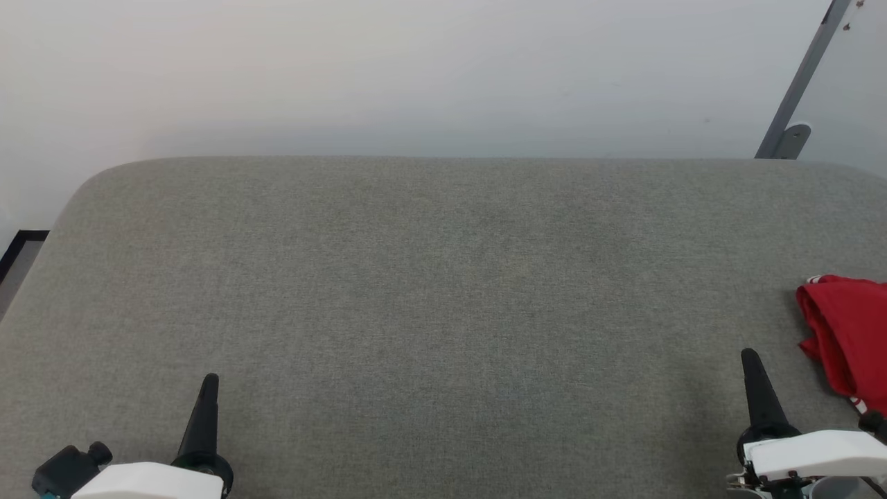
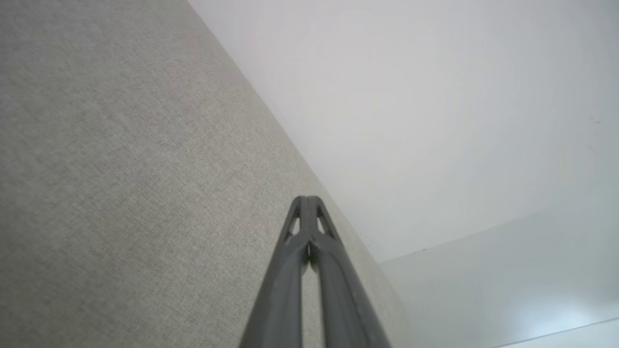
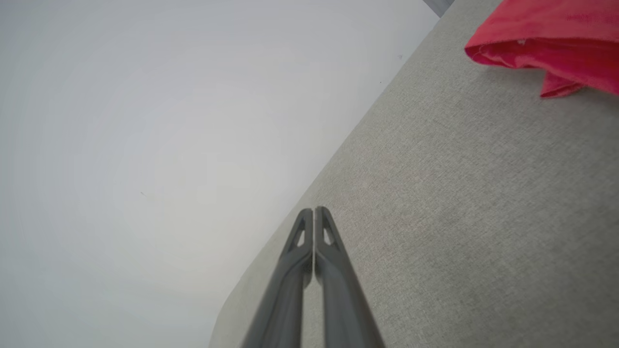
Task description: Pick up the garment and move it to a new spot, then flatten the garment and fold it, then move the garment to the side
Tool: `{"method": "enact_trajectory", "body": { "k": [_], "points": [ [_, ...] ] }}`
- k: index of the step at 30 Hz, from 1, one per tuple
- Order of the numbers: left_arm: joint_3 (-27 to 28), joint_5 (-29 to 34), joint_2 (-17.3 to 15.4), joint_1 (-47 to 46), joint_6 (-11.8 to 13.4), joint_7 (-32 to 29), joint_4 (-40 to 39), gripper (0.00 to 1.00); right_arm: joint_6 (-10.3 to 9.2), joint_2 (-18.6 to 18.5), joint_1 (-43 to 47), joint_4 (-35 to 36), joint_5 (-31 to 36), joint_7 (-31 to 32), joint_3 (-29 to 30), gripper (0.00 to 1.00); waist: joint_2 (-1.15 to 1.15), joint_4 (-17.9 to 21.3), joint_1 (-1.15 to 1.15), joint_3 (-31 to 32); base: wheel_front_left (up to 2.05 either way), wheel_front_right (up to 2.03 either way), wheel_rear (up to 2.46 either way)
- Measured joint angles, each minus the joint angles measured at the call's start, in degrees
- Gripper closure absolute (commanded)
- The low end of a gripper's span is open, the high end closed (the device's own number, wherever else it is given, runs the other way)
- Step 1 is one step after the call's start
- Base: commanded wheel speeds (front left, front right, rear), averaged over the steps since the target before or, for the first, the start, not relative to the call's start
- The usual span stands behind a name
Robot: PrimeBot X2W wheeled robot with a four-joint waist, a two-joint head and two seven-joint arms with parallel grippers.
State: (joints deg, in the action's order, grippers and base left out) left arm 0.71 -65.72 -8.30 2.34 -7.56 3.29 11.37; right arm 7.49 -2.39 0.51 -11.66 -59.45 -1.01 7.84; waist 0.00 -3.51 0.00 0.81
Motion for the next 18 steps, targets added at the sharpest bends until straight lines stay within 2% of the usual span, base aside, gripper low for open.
{"method": "enact_trajectory", "body": {
  "k": [18],
  "points": [
    [1.56,-9.15,1.52,-2.36,0.01,-2.98,0.93,1.0,0.0,-0.12,-2.2,-0.83,-10.7,2.47,-0.36,1.0,0.0,0.93,0.0,-0.26,0.0,0.0,0.0]
  ]
}}
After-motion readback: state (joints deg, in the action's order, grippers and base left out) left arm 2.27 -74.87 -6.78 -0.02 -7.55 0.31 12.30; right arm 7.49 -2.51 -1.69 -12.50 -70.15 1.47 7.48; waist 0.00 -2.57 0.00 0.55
